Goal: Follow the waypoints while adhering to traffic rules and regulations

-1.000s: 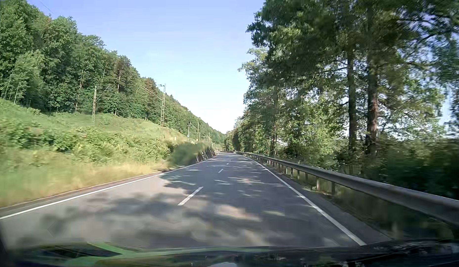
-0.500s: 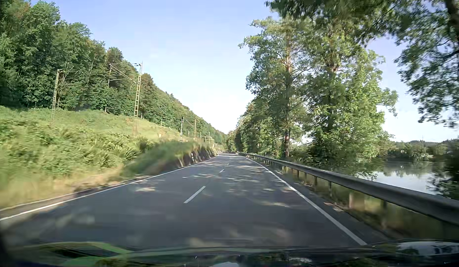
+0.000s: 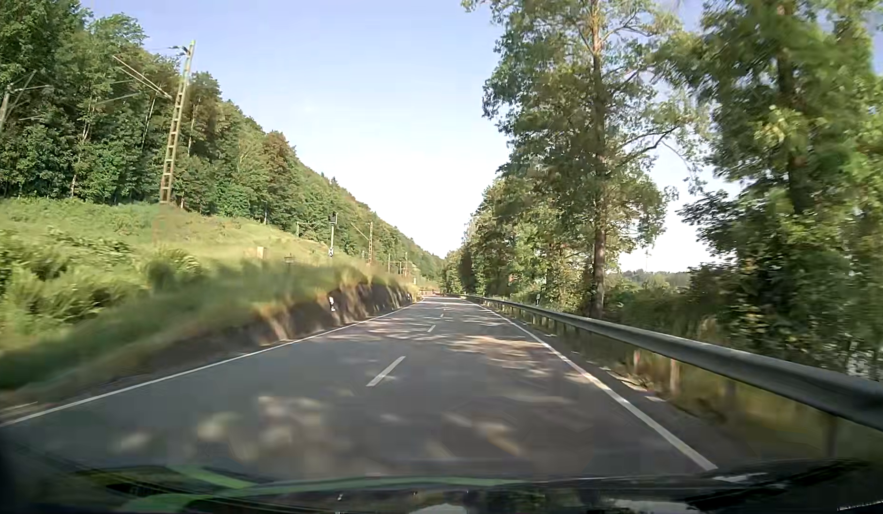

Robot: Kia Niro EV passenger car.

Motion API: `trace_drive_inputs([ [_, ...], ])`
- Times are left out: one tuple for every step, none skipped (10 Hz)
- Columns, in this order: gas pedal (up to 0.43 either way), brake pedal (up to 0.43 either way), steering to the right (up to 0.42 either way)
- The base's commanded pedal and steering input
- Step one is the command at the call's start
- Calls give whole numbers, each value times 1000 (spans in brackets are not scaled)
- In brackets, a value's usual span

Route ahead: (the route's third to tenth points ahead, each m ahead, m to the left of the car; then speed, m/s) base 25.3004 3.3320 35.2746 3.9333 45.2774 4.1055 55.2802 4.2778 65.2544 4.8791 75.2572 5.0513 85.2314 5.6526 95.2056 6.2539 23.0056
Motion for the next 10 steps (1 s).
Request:
trace_drive_inputs([
  [228, 0, -7],
  [228, 0, -5],
  [220, 0, -5],
  [220, 0, -5],
  [209, 0, -5],
  [209, 0, -5],
  [209, 0, -5],
  [220, 0, -5],
  [220, 0, -5],
  [220, 0, -5],
])
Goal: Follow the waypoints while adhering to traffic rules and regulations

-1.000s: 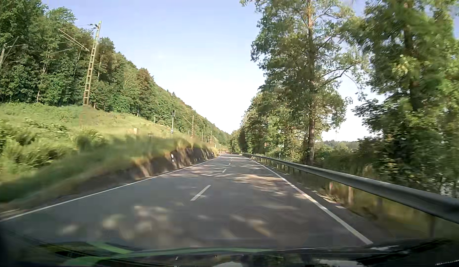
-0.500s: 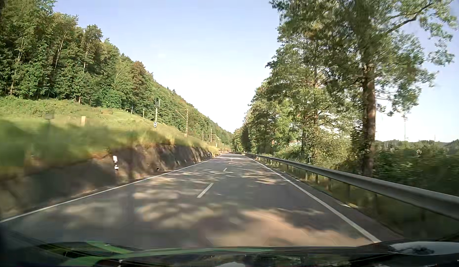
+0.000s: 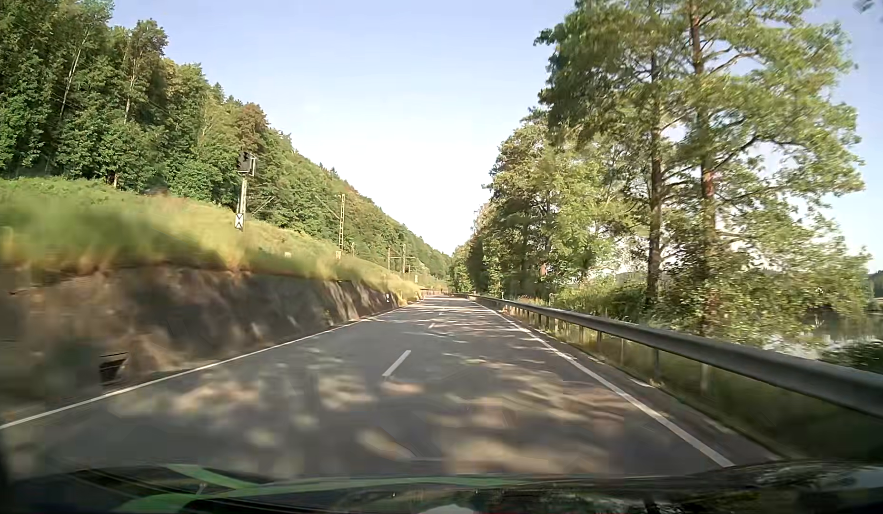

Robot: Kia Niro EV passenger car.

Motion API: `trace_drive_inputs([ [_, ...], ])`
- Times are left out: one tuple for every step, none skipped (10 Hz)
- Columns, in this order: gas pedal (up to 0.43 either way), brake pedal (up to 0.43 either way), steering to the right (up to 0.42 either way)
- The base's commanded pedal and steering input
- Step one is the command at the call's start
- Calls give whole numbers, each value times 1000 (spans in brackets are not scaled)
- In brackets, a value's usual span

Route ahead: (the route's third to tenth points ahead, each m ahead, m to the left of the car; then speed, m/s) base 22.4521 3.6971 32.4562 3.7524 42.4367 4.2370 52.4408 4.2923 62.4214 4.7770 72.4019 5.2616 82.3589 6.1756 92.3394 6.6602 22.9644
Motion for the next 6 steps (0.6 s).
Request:
trace_drive_inputs([
  [220, 0, -5],
  [228, 0, -5],
  [240, 0, -5],
  [240, 0, -5],
  [240, 0, -5],
  [240, 0, -5],
])
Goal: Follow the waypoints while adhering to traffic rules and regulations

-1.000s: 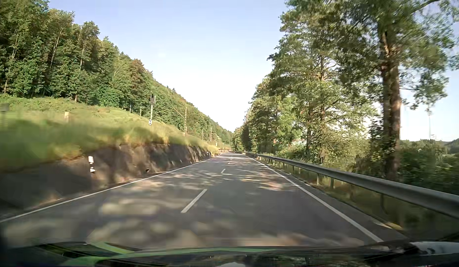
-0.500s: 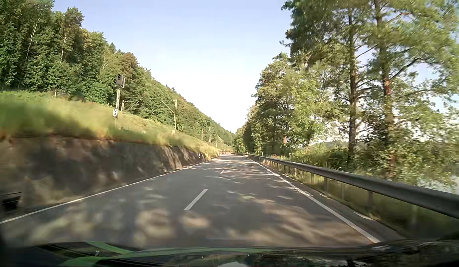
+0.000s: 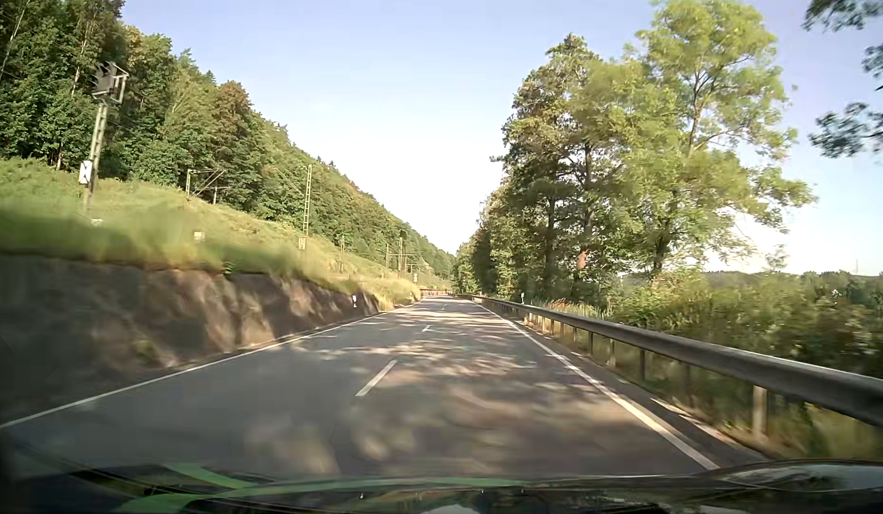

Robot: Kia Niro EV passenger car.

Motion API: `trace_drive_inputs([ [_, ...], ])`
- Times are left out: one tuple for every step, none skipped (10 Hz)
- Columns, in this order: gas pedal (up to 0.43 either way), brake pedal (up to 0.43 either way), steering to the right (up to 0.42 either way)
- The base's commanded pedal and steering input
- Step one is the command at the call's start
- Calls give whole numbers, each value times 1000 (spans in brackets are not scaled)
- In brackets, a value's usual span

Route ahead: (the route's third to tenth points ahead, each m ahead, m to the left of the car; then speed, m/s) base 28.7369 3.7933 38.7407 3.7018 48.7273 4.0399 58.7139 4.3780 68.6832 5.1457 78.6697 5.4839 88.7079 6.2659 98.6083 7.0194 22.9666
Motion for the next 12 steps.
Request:
trace_drive_inputs([
  [240, 0, -5],
  [240, 0, -5],
  [240, 0, -5],
  [240, 0, -5],
  [240, 0, -5],
  [240, 0, -5],
  [240, 0, -5],
  [248, 0, -5],
  [248, 0, -5],
  [248, 0, -5],
  [248, 0, -5],
  [248, 0, -5],
])
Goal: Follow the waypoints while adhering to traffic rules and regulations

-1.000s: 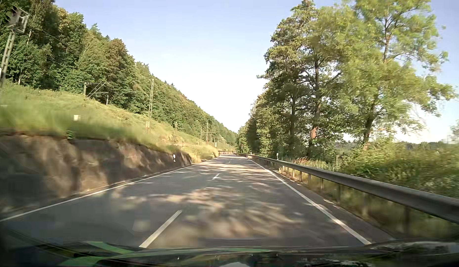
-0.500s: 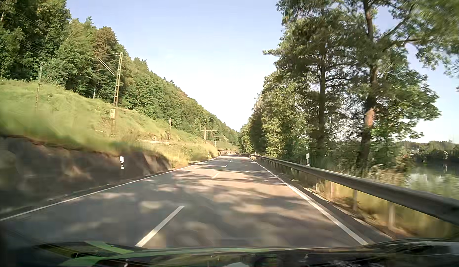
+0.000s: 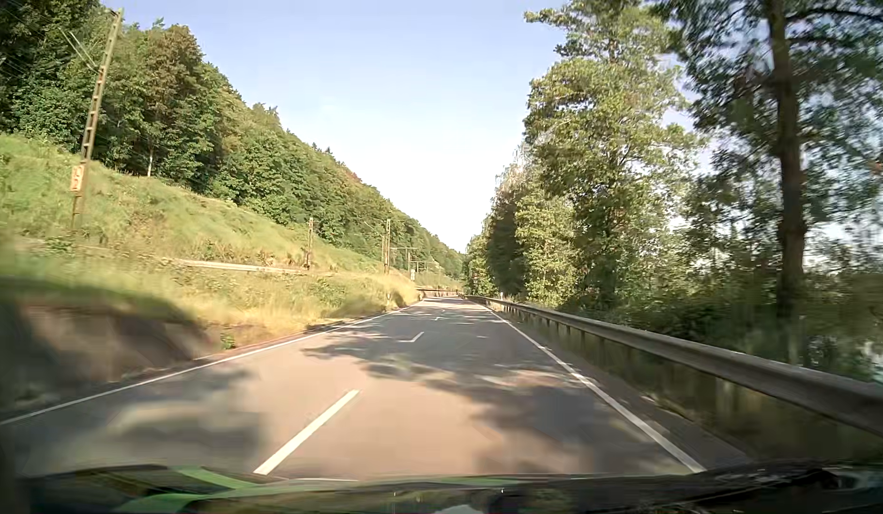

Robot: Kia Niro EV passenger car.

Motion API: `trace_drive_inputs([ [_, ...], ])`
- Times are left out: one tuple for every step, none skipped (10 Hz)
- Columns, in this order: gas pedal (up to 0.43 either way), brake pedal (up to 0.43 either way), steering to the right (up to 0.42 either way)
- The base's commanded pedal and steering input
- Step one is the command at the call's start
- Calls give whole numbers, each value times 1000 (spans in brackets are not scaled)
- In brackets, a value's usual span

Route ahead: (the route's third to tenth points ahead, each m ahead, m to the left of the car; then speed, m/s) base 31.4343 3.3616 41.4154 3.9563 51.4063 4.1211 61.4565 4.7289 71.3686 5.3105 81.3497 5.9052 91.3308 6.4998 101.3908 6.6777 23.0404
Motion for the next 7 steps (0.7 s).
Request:
trace_drive_inputs([
  [248, 0, -5],
  [248, 0, -5],
  [248, 0, -4],
  [248, 0, -4],
  [248, 0, -4],
  [248, 0, -4],
  [248, 0, -4],
])
